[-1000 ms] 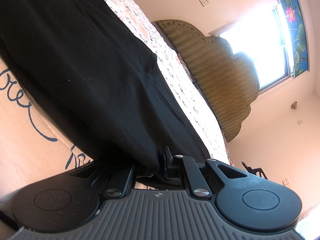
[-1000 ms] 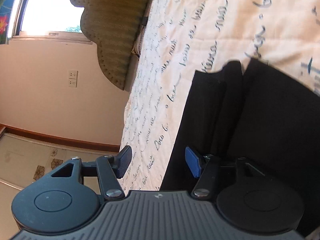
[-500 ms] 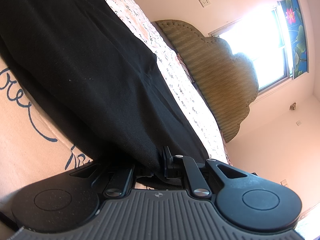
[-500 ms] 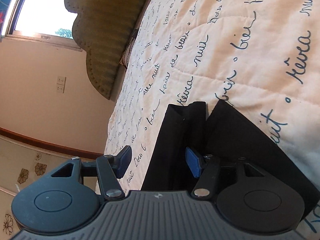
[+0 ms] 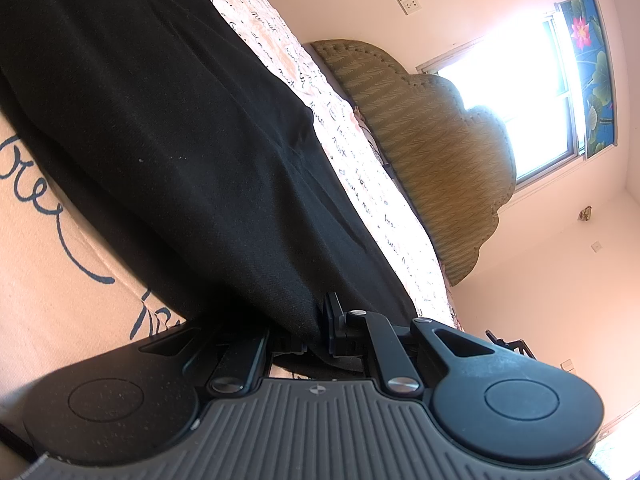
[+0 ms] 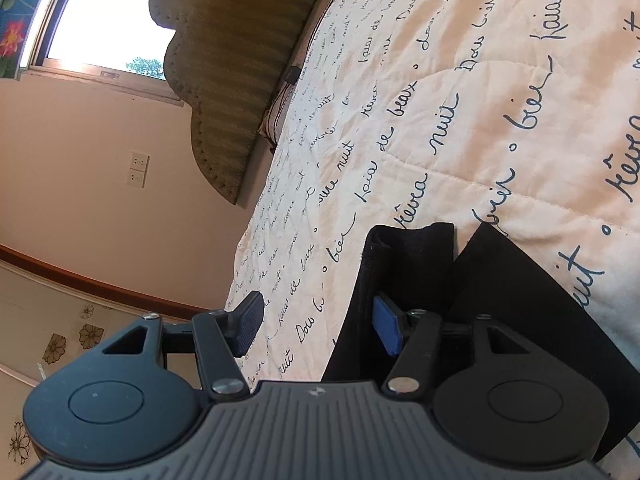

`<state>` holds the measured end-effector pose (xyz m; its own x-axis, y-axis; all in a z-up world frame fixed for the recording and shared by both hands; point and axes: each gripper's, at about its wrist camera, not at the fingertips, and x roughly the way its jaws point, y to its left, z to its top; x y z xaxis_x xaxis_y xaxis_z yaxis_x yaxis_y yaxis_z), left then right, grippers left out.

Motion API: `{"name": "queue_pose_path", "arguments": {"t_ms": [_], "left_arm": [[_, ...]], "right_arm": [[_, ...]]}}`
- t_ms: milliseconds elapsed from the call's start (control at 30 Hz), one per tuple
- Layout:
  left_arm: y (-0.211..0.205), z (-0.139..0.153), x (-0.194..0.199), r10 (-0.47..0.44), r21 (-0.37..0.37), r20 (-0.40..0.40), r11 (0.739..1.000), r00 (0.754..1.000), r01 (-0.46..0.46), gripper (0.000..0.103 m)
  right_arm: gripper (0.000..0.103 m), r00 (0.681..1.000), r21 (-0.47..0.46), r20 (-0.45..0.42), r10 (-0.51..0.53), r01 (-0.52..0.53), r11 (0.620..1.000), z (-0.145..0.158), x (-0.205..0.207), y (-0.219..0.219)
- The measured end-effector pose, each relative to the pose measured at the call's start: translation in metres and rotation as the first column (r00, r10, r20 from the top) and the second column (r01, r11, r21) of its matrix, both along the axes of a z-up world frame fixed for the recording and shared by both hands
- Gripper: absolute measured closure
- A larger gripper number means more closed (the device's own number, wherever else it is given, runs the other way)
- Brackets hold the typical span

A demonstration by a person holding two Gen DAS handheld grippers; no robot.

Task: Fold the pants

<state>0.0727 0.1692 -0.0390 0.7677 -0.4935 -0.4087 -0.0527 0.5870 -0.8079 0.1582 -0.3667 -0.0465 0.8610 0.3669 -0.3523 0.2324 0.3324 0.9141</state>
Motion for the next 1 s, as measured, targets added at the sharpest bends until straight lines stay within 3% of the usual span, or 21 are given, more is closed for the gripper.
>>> {"name": "queue_pose_path", "arguments": {"t_ms": [200,300,400,433,567,800,900,1000], "left_arm": [[0.000,0.000,0.000,0.000,0.001,0.000,1.000,1.000,0.000,0.084],[0.000,0.000,0.000,0.000,0.000,0.000,1.000,1.000,0.000,0.084],[0.000,0.000,0.000,0.000,0.000,0.000,1.000,1.000,0.000,0.084],[-0.001,0.000,0.000,0.000,0.001,0.000,1.000,1.000,0.000,0.084],[-0.001,0.000,0.000,0.000,0.001,0.000,1.000,1.000,0.000,0.084],[0.003,-0.001,-0.001,-0.004,-0.018,0.010,1.000,1.000,0.004,0.081],[0.004,-0.002,0.000,-0.007,-0.028,0.015,1.000,1.000,0.008,0.081],[0.005,-0.003,0.001,-0.010,-0.027,0.015,1.000,1.000,0.010,0.081]], "right_arm": [[0.043,0.999,0.003,-0.028,0.022,-0.022,1.000,-0.004,0.011,0.002],[0.045,0.996,-0.031,-0.085,0.019,-0.021,0.999,-0.016,0.027,0.003],[0.093,0.991,-0.077,-0.131,0.013,-0.023,0.997,-0.029,0.039,0.006],[0.095,0.990,-0.098,-0.138,0.013,-0.027,0.995,-0.030,0.042,0.008],[0.099,0.997,-0.120,-0.076,0.015,-0.024,0.992,-0.014,0.042,0.013],[0.099,0.992,-0.069,0.128,0.015,-0.006,0.998,0.064,-0.001,-0.015],[0.098,0.995,-0.063,0.098,-0.008,0.014,0.998,0.052,-0.046,-0.033],[0.098,0.996,-0.041,-0.071,-0.052,0.050,0.998,-0.003,-0.081,-0.050]]}}
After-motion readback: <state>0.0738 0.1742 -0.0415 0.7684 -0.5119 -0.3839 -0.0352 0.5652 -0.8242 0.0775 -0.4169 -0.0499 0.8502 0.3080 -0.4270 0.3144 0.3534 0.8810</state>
